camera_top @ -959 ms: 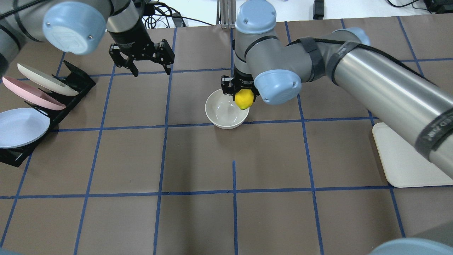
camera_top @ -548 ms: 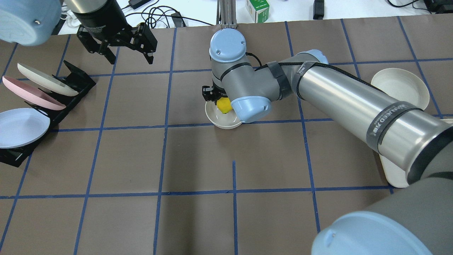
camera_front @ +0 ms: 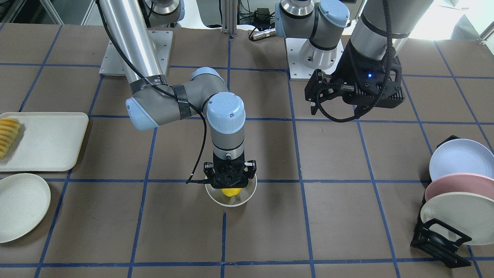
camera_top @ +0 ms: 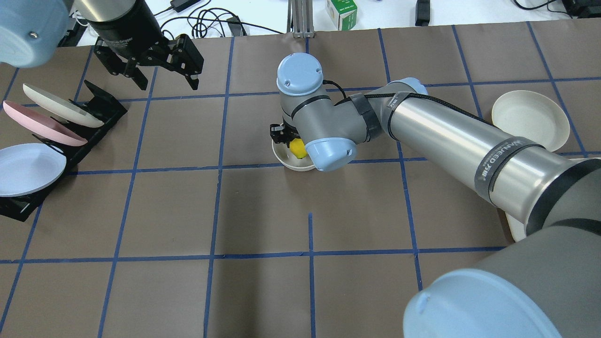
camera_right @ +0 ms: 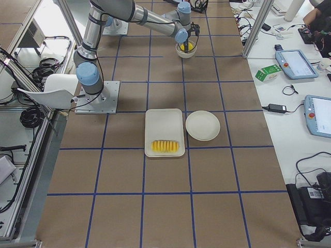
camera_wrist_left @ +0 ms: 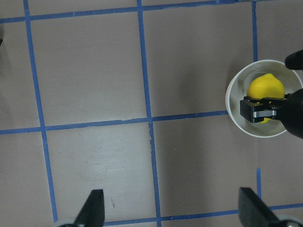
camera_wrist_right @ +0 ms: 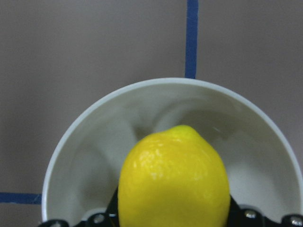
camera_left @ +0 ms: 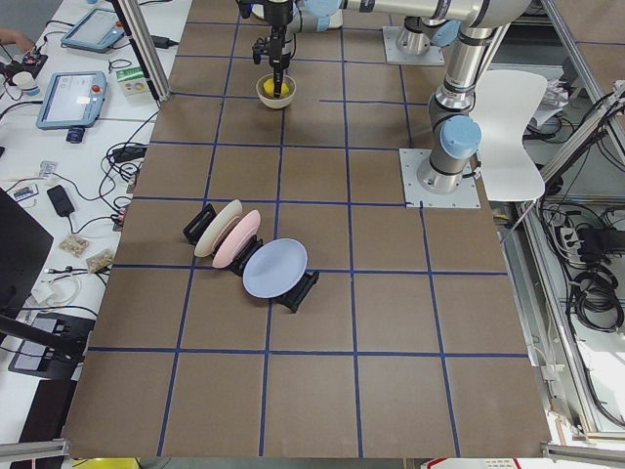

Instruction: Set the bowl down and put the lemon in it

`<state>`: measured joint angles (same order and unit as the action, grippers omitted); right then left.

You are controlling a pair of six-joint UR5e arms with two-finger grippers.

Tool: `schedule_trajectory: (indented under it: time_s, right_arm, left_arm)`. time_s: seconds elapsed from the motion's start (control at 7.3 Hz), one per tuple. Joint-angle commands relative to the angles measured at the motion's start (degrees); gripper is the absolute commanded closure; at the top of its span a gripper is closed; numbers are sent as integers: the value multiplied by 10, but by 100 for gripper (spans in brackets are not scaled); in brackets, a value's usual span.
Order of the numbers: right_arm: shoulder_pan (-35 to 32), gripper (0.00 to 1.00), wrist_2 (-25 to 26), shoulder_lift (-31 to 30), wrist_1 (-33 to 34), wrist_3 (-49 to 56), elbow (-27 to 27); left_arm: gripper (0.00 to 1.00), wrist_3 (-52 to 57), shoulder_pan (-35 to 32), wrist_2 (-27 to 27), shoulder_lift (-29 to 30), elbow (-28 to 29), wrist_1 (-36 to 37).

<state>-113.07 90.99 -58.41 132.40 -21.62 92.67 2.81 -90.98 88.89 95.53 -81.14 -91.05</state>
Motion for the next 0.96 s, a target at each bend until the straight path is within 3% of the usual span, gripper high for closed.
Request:
schedule_trajectory:
  time_s: [0.0,0.14,0.27,0.82]
  right_arm:
    - [0,0,37,-27,-12,2,4]
    - [3,0,33,-61,-26,3,5]
    - [10,0,38,-105,-83,4,-1]
    - [155,0,15,-318,-381,50,-4]
  left_arm:
    - [0,-11,12,-4,-3,9,-21]
    - [0,-11,26,-4,-4,15,-36]
    - [0,-8,38,-1,-2,26,-37]
    - [0,-7,37,1,4,30,-53]
